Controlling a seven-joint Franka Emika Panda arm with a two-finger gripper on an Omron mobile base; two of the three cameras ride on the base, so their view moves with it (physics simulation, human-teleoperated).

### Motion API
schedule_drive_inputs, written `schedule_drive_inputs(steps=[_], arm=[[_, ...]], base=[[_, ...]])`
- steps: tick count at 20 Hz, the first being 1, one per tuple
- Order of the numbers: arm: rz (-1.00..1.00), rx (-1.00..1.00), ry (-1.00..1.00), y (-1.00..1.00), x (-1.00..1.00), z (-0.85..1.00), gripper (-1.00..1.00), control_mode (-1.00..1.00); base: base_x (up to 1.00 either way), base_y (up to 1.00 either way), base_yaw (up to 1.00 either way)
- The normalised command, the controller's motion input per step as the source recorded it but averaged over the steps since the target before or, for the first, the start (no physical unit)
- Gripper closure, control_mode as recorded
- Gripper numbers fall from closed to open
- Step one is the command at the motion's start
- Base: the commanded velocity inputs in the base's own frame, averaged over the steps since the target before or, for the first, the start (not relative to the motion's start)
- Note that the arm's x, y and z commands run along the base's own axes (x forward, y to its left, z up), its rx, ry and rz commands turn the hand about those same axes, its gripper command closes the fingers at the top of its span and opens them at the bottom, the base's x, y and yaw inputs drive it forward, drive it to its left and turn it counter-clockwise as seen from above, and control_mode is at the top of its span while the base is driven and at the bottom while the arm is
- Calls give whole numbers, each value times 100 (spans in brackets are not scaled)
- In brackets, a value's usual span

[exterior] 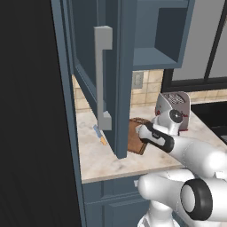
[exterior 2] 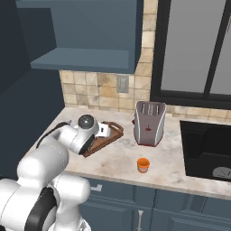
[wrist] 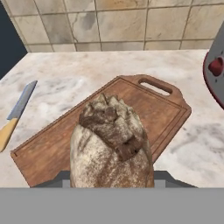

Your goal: Pick the bread, place it on the cutting board, pick the jam, place it on the counter, and close the cabinet.

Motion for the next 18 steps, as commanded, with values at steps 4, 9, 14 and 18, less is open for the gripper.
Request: schedule_drive_inputs(steps=[4,9,14,18], arm=[[0,0,0,6,0,-19,100,-100],[0,0,-1,5,1,-21,100,-100],[0,0,-2,4,4,-24,100,-100],[0,0,-2,4,3,-21,100,-100]], base=[[0,0,0],[0,0,0],[0,0,0],[0,0,0]])
